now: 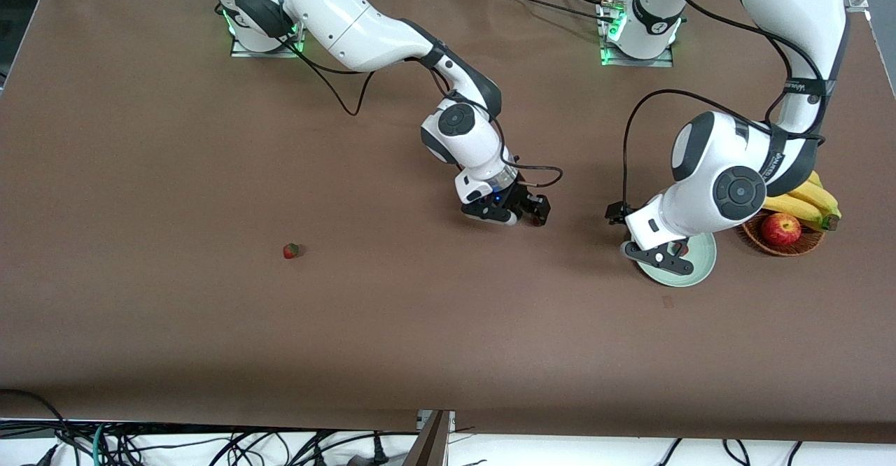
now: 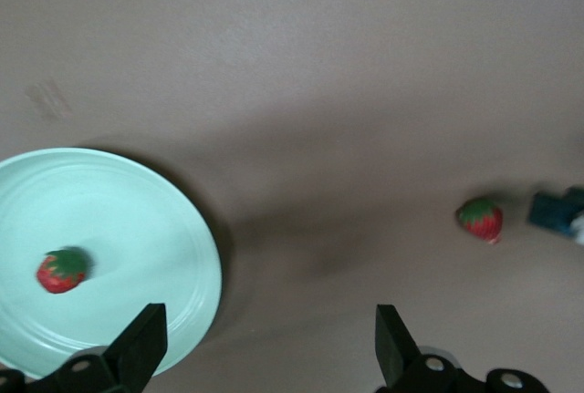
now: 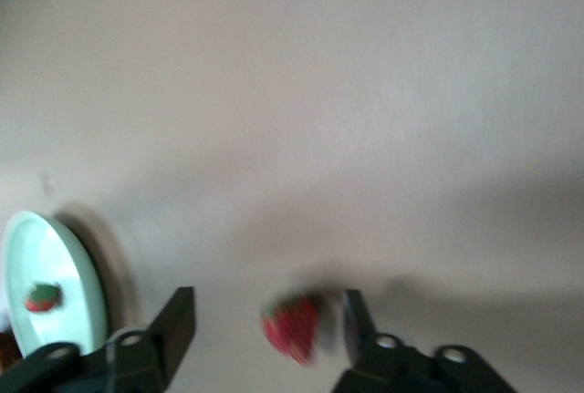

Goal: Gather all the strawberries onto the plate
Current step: 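Set the second strawberry mid-table with the right gripper, then grasp the second strawberry with the left gripper while the right gripper withdraws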

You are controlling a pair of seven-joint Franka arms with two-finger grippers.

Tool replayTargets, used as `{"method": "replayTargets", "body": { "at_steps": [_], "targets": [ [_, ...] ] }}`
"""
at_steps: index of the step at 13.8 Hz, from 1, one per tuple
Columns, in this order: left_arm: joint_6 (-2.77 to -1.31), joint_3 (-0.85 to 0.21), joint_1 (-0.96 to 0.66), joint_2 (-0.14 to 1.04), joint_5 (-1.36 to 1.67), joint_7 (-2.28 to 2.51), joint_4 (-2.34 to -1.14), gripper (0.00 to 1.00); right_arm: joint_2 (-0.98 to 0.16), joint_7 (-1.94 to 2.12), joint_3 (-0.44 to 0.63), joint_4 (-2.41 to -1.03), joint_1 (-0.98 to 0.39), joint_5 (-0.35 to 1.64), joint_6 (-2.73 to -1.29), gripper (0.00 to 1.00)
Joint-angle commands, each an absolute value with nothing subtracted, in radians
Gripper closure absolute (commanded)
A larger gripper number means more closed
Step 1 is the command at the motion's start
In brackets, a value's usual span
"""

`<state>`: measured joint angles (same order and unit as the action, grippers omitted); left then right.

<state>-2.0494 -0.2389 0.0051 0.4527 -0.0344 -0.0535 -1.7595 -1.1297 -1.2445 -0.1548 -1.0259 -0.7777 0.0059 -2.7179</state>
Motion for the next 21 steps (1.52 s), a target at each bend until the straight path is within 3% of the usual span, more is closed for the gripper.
{"method": "replayTargets", "body": {
  "at_steps": [1,4,7,11,17,21],
  "targets": [
    [-2.085,-0.259,0.000,0.449,-0.020,0.011,-1.785,0.00,-1.037,-1.189,-0.134,-1.023,-0.715,0.006,-2.521,0.00],
    [-2.089,-0.271,-0.021,0.448,-0.021,0.104,-1.804,0.00,-0.959,-0.972,-0.138,-1.026,-0.629,0.009,-2.259,0.00],
    [-2.202,-0.290,-0.079,0.445,-0.026,0.309,-1.883,0.00,-0.875,-0.722,-0.141,-1.090,-0.528,0.011,-2.079,0.00],
    [-2.439,-0.285,-0.193,0.481,-0.043,0.509,-1.993,0.00,-0.729,-0.376,-0.141,-1.337,-0.405,0.014,-2.040,0.00],
    [-2.525,-0.284,-0.244,0.583,-0.293,0.718,-1.983,0.00,-0.646,-0.342,-0.085,-1.567,-0.311,-0.020,-2.034,0.00],
    [-2.525,-0.285,-0.241,0.586,-0.313,0.719,-1.974,0.55,-0.629,-0.215,-0.022,-1.640,-0.279,-0.023,-2.043,0.00]
  ]
}}
